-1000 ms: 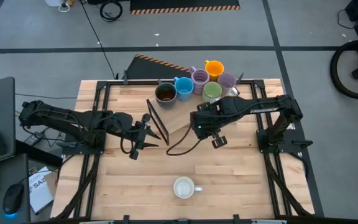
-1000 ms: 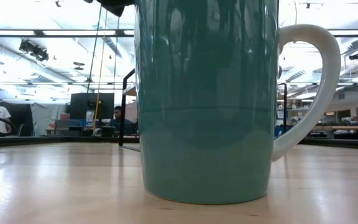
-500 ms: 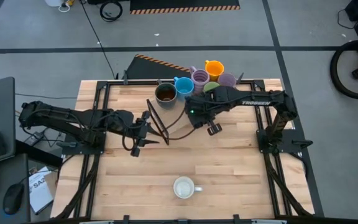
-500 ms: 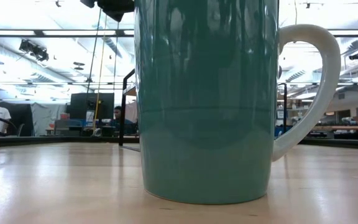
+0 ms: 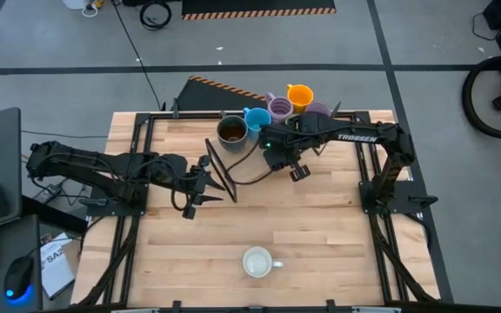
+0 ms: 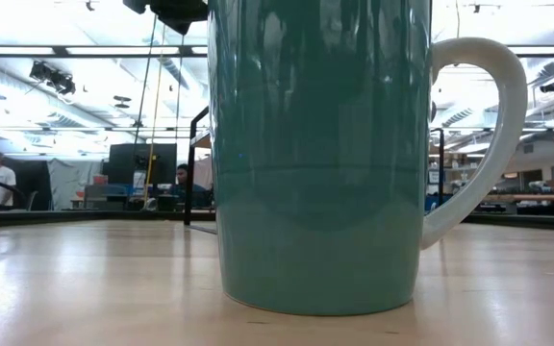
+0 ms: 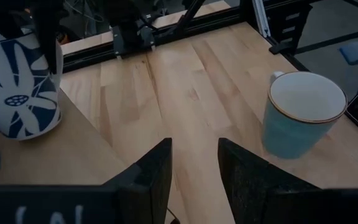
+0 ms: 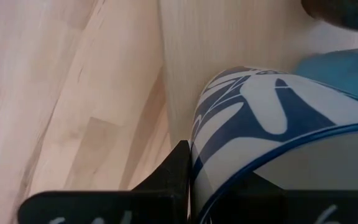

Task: Place coffee mugs
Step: Put the blue patterned mug on the shelf

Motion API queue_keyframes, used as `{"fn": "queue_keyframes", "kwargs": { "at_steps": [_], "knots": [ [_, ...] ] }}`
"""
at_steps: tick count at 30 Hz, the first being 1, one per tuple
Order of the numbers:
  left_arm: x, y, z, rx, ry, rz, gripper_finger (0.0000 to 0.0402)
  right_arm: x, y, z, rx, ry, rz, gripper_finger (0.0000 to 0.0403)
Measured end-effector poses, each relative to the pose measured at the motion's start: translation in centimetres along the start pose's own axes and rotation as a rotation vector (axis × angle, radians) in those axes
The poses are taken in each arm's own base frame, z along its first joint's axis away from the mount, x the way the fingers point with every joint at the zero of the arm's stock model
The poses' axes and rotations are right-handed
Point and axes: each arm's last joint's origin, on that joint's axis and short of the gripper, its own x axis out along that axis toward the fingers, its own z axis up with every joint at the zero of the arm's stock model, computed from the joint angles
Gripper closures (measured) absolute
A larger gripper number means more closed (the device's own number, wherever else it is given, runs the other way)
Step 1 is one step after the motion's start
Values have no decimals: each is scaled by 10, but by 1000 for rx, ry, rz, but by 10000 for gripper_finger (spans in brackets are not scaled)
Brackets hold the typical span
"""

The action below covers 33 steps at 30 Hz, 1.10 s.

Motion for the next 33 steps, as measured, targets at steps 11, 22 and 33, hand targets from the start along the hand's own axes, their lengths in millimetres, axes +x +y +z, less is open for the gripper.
{"fn": "queue_keyframes", "kwargs": {
  "at_steps": [11, 22, 33],
  "knots": [
    [0, 0, 0, 1, 0, 0, 265, 1, -6, -3, 30, -18, 15, 356],
    [0, 0, 0, -1, 1, -2, 265, 1, -9, -1, 84, -35, -24, 314],
    [0, 0, 0, -6, 0, -2, 265, 0, -9, 0, 164, -24, -64, 304]
  ]
}}
